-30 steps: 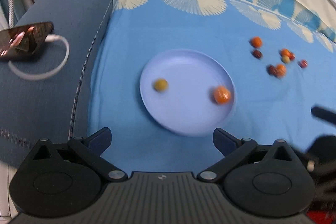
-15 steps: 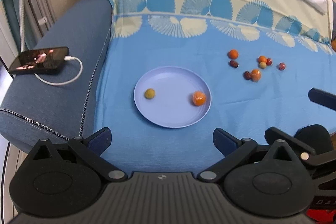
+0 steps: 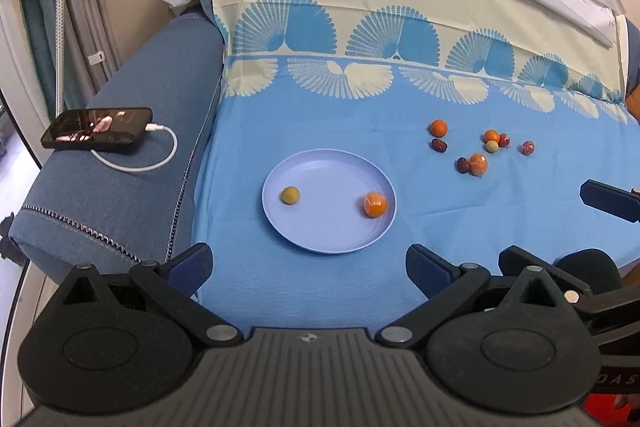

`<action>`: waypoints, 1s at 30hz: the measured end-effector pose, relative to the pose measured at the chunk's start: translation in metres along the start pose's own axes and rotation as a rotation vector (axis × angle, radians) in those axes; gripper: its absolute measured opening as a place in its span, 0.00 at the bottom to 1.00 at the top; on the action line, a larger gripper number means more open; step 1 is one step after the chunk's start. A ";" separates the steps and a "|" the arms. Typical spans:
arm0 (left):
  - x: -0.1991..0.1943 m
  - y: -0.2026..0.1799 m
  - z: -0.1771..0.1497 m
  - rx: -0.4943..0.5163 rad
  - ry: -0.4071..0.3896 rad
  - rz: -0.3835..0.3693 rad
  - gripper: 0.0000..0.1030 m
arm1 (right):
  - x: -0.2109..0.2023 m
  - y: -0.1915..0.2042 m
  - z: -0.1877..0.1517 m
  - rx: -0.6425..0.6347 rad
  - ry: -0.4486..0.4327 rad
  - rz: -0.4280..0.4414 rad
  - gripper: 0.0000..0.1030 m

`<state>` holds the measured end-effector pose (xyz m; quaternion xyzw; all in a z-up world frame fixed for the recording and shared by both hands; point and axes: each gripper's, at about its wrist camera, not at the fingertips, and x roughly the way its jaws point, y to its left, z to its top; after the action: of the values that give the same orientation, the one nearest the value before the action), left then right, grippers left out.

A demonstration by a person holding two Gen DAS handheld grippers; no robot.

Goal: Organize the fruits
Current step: 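Open both tools to drop the fruits onto the plate and withdraw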

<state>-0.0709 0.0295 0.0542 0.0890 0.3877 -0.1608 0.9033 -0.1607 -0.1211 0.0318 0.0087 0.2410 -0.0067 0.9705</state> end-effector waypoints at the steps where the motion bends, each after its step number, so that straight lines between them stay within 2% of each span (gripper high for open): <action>1: 0.000 0.002 -0.001 -0.002 0.003 -0.002 1.00 | 0.000 0.000 0.000 0.002 0.002 0.001 0.99; 8: 0.002 0.002 0.000 0.005 0.008 -0.001 1.00 | 0.001 0.001 -0.002 -0.007 -0.006 0.007 0.99; 17: -0.001 -0.008 0.003 0.061 -0.028 0.018 1.00 | 0.005 -0.001 -0.003 0.001 0.009 0.008 0.99; 30: 0.011 -0.008 0.005 0.065 -0.002 0.029 1.00 | 0.013 -0.007 -0.009 0.027 0.034 0.017 0.99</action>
<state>-0.0630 0.0181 0.0496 0.1239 0.3802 -0.1606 0.9024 -0.1531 -0.1275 0.0177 0.0238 0.2573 -0.0016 0.9660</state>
